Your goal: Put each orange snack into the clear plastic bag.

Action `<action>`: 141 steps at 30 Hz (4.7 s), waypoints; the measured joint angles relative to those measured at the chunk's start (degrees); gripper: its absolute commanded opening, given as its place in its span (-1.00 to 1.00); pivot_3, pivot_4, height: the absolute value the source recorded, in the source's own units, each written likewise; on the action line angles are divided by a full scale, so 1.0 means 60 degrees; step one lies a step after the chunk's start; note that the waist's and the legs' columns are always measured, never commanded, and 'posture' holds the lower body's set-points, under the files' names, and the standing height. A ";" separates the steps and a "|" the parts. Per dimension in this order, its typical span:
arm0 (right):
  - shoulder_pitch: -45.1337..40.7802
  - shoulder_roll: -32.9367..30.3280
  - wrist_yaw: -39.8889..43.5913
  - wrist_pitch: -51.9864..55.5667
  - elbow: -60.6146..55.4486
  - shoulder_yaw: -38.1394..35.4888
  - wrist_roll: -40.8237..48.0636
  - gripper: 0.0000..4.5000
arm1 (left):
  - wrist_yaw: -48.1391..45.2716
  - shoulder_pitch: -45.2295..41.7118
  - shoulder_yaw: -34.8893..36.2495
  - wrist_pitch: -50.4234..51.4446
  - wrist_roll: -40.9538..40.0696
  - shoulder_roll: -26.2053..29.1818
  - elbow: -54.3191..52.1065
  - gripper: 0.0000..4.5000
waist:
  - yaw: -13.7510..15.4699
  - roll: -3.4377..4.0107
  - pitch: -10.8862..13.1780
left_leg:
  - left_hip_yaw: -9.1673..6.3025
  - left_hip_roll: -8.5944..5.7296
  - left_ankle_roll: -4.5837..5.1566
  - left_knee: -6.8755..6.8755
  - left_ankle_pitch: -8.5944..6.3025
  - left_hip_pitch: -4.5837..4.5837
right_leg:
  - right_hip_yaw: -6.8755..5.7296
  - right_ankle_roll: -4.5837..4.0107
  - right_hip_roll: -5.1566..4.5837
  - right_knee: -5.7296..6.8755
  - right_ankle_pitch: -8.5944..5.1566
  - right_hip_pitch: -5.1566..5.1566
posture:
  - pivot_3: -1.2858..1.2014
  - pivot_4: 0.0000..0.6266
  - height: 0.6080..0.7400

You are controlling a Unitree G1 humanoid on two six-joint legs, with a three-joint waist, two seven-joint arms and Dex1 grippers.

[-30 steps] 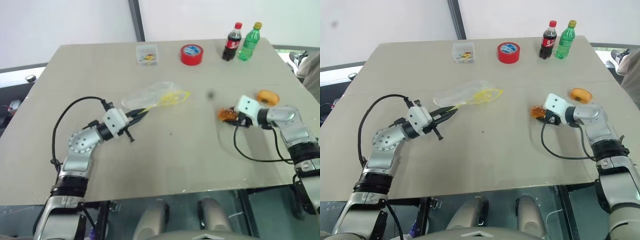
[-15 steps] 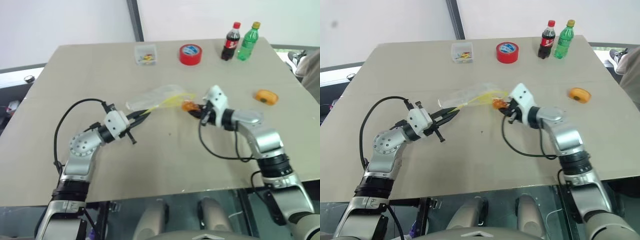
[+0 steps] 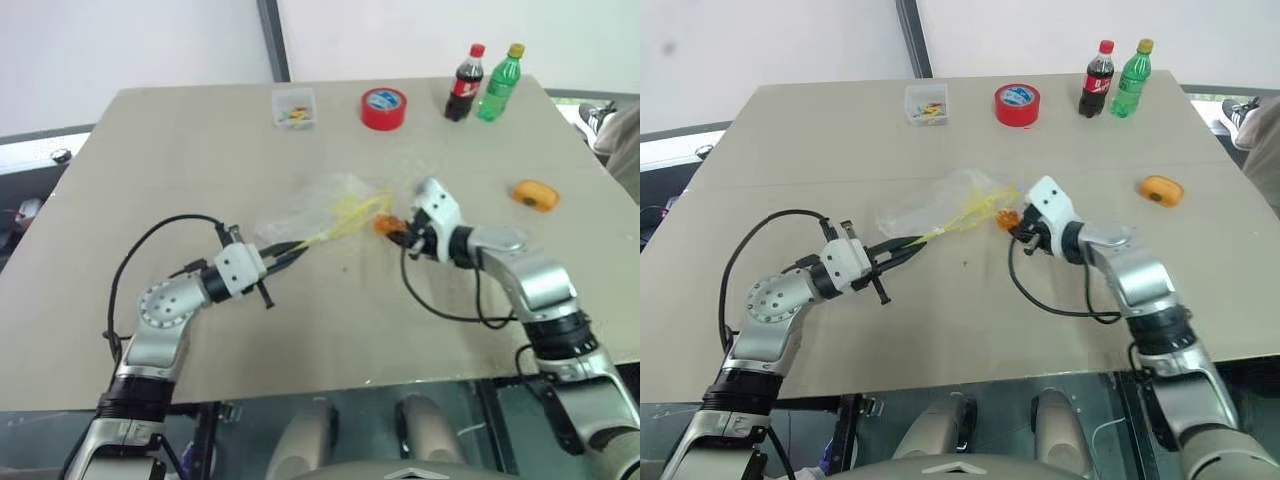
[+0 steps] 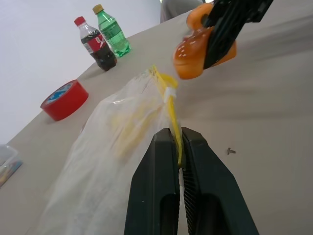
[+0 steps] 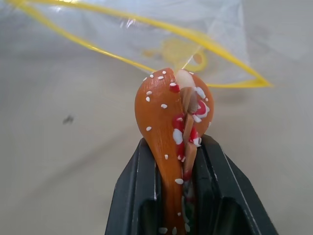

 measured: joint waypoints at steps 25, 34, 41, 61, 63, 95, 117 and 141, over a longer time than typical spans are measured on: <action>-0.0604 0.0155 -0.0319 -0.0599 0.0883 0.0071 -0.0127 -0.74 | -0.0313 0.0037 -0.0046 -0.0398 0.0175 0.0160 0.0008 -1.00 | 0.0054 0.0001 0.0001 | -0.0006 0.0001 0.0000 0.0001 0.0000 -0.0002 | -0.0004 0.0000 -0.0001 -0.0002 0.0000 0.0001 | 0.03 -0.52 1.00; -0.0866 0.0776 -0.0469 -0.0795 0.1267 0.0267 -0.0225 -0.74 | -0.0280 0.0020 -0.0047 -0.0348 0.0175 0.0160 -0.0026 -1.00 | 0.0036 0.0001 0.0001 | -0.0005 0.0002 -0.0001 -0.0001 0.0000 0.0000 | -0.0001 0.0000 0.0000 -0.0001 0.0000 0.0000 | 0.03 -0.52 1.00; -0.0978 0.1408 -0.0896 -0.1819 0.1972 0.1412 -0.1220 -0.74 | -0.0240 0.0028 -0.0063 -0.0234 0.0152 0.0159 -0.0396 -1.00 | 0.0035 0.0003 0.0002 | -0.0005 0.0000 -0.0003 0.0000 0.0001 -0.0001 | -0.0001 0.0000 -0.0001 0.0000 0.0000 -0.0002 | 0.03 -0.52 1.00; -0.1525 0.3903 -0.2640 -0.2745 0.4543 0.0346 -0.1074 0.55 | -0.0016 0.0477 -0.0104 0.0286 0.0143 0.0127 -0.0657 -1.00 | 0.0021 0.0008 0.0005 | -0.0007 0.0003 -0.0004 -0.0005 0.0002 0.0002 | 0.0001 -0.0002 0.0006 0.0004 0.0001 -0.0007 | 0.03 -0.52 1.00; -0.1496 0.3551 -0.2607 -0.2726 0.4300 0.0190 -0.1066 0.55 | 0.0150 0.0520 -0.0082 0.0420 0.0144 0.0098 -0.0658 -1.00 | 0.0020 0.0009 0.0005 | -0.0007 0.0003 -0.0004 -0.0005 0.0002 0.0001 | 0.0001 -0.0002 0.0005 0.0004 0.0001 -0.0007 | 0.03 -0.52 1.00; -0.3925 -0.2134 -0.3182 -0.7699 1.3129 -0.1725 -0.3008 0.98 | 0.1150 0.0276 0.0258 0.0906 0.0083 -0.0680 -0.0241 -1.00 | 0.0016 0.0015 0.0012 | 0.0069 0.0003 0.0001 -0.0019 0.0000 0.0018 | 0.0041 -0.0002 0.0005 -0.0017 0.0002 0.0010 | 0.03 -0.52 1.00; -0.1041 -0.1097 -0.0940 -0.7447 0.7229 -0.2004 -0.1502 0.08 | 0.1385 0.0307 0.0273 0.0976 0.0131 -0.0651 -0.0443 -1.00 | 0.0044 0.0023 0.0012 | 0.0036 0.0021 0.0003 -0.0006 -0.0001 0.0009 | 0.0027 -0.0002 0.0007 -0.0004 0.0002 0.0006 | 0.03 -0.52 1.00; -0.3914 -0.1383 -0.4197 -0.7788 1.3482 -0.2682 -0.2220 0.47 | 0.1556 0.0405 0.0267 0.1298 0.0168 -0.0715 -0.0938 -1.00 | 0.0012 0.0026 0.0015 | 0.0054 0.0003 0.0002 -0.0002 0.0000 0.0017 | 0.0041 -0.0001 0.0004 -0.0005 0.0003 0.0014 | 0.03 -0.52 1.00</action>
